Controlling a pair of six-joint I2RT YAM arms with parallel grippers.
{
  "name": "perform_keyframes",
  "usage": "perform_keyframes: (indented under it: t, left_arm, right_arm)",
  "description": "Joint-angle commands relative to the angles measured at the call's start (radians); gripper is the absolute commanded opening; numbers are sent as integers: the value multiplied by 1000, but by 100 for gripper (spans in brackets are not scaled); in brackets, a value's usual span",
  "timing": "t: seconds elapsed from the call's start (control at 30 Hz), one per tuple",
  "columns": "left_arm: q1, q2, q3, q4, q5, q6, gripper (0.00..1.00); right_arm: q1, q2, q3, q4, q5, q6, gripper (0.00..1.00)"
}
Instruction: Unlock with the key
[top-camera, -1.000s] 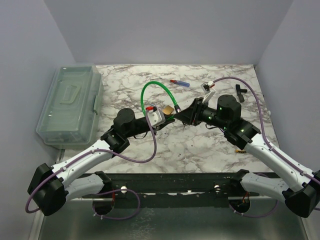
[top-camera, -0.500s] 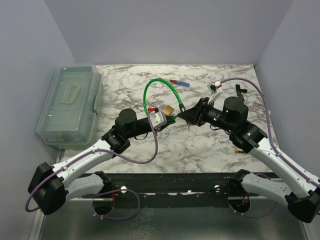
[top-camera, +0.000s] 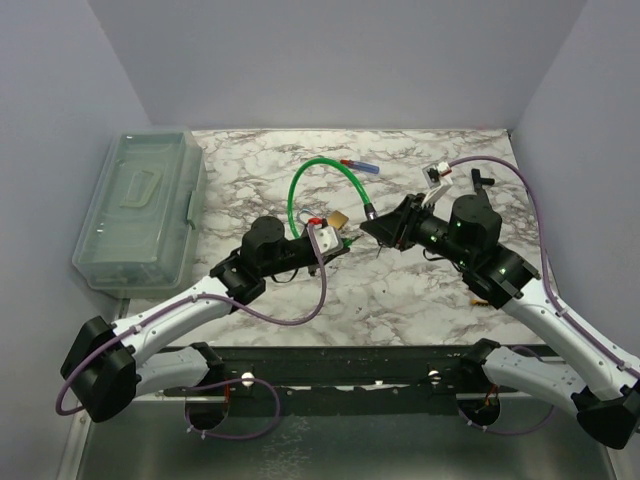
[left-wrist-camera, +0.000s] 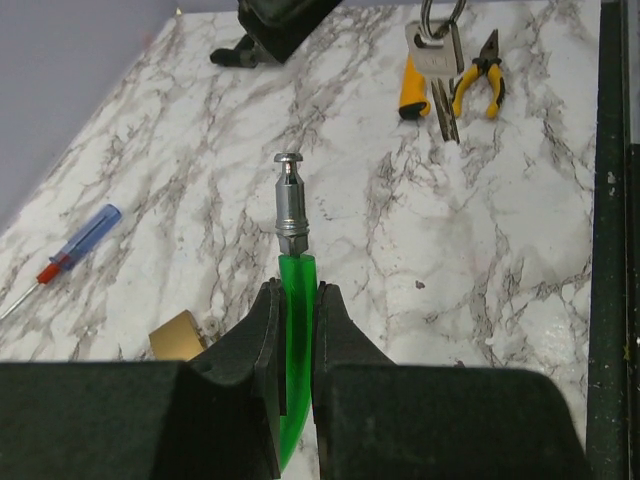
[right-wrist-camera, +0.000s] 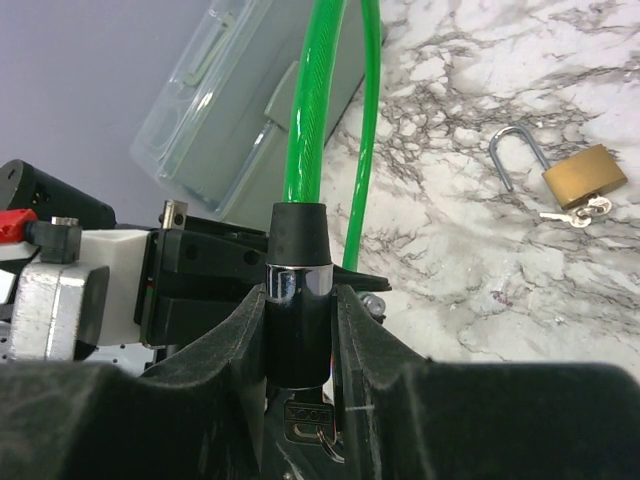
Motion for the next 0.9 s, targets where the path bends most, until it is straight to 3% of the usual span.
perform_keyframes:
  t: [0.0, 0.47, 0.73, 0.87]
  left_arm:
    - [-11, 50, 70, -106, -43, 24, 0]
    - [-134, 204, 120, -246, -1, 46, 0]
    - [-237, 337, 151, -348, -3, 55, 0]
    - [-280, 426, 189, -425, 4, 55, 0]
  right_arm:
    - [3, -27, -4, -5, 76, -22, 0]
    - [-31, 50, -27, -172, 488, 1, 0]
    - [-240, 65, -112, -153, 404, 3, 0]
    - [-275, 71, -148, -147, 408, 2, 0]
